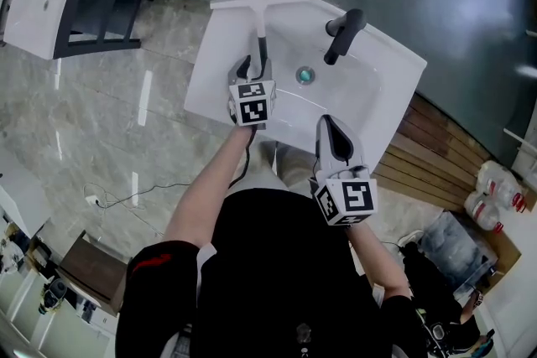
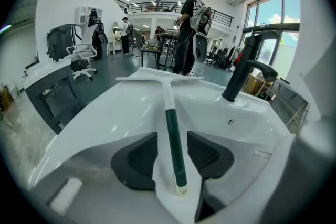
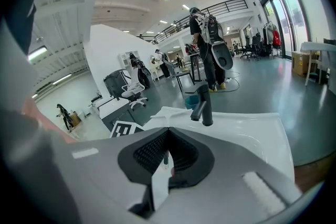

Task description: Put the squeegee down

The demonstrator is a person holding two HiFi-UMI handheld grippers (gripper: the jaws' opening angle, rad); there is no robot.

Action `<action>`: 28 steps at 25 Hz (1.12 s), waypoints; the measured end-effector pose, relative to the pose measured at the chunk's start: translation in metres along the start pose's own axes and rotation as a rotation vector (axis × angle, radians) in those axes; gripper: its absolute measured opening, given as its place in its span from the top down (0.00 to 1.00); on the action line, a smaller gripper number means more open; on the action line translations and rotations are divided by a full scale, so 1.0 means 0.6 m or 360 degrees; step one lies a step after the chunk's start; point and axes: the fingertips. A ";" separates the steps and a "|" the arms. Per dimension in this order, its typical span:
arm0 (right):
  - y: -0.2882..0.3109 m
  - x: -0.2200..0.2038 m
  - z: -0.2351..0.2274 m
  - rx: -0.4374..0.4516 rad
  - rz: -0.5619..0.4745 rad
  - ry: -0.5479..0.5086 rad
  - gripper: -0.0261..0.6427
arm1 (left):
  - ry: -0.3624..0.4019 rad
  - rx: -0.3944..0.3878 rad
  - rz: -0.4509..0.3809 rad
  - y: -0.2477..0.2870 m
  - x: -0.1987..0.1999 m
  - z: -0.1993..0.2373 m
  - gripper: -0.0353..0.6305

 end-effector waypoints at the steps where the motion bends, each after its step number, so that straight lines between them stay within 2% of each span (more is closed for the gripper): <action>1: -0.005 -0.001 0.004 0.0003 -0.0008 -0.0004 0.96 | 0.0005 -0.0014 -0.0022 -0.010 0.004 -0.001 0.67; 4: -0.018 -0.006 0.015 0.0003 -0.0022 -0.0015 0.96 | 0.0025 -0.0042 -0.0089 -0.039 0.015 -0.002 0.69; 7: -0.033 -0.013 0.027 0.0002 -0.0042 -0.0025 0.96 | 0.0057 -0.0043 -0.0159 -0.074 0.024 -0.001 0.79; 9: -0.046 -0.017 0.039 0.0004 -0.0060 -0.0036 0.96 | 0.0067 -0.0056 -0.0203 -0.103 0.028 -0.002 0.80; 12: -0.062 -0.020 0.053 0.0007 -0.0088 -0.0050 0.96 | 0.0089 -0.0055 -0.0294 -0.149 0.042 -0.001 0.94; 28: -0.128 -0.012 0.118 0.0008 -0.0257 -0.0135 0.96 | 0.0245 -0.0238 -0.0687 -0.385 0.096 -0.055 0.94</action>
Point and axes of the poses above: the fingertips, and each gripper's own axes: y forward along the fingers, z to its left, x out of its top, and after that the axes turned 6 degrees about y, right-handed
